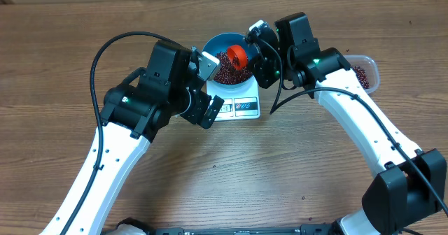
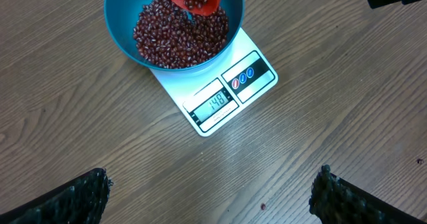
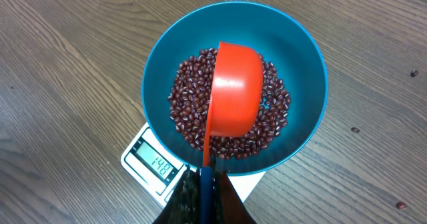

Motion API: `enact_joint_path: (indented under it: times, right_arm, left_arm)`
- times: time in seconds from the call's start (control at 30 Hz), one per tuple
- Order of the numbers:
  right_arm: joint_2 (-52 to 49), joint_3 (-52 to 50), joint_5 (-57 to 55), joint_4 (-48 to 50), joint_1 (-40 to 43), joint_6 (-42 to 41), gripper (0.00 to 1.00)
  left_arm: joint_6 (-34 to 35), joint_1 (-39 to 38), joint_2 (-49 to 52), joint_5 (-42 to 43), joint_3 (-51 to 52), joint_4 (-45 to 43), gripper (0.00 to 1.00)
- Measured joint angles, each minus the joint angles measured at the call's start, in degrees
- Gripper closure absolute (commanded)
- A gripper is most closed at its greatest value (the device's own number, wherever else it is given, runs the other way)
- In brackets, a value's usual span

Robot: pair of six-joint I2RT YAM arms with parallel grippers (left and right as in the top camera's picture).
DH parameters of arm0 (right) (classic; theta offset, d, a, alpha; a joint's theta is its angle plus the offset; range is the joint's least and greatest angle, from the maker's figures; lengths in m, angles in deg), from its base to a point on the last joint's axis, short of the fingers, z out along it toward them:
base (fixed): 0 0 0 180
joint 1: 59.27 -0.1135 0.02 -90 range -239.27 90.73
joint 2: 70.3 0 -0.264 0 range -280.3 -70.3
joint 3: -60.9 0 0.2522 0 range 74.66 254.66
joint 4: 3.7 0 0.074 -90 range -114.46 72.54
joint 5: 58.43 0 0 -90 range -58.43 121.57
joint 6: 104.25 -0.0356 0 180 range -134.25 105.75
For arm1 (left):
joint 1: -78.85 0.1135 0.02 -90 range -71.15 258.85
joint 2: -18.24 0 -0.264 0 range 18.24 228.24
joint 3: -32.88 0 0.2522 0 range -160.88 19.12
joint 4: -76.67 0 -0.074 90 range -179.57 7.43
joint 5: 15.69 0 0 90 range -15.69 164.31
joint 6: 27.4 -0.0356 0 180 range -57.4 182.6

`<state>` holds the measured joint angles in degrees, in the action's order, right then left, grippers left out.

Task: Scoop item into bowl and weigh 150g on scale
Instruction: 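Tilt and shake the scoop over the bowl to add beans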

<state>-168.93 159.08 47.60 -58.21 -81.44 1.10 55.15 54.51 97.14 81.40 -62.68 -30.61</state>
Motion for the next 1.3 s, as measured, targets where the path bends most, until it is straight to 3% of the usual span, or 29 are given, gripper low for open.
enact_joint_path:
  times: [0.2,0.7,1.3]
  right_arm:
    - [0.0,0.0,0.0,1.1,0.0,-2.3,0.96]
    - [0.0,0.0,-0.7,-1.2,-0.9,4.1,0.96]
    - [0.0,0.0,-4.3,0.2,-1.1,1.2,0.96]
  left_arm:
    - [0.0,0.0,0.0,0.0,0.0,0.0,0.0]
    - [0.0,0.0,0.0,0.0,0.0,0.0,0.0]
    - [0.0,0.0,0.0,0.0,0.0,0.0,0.0]
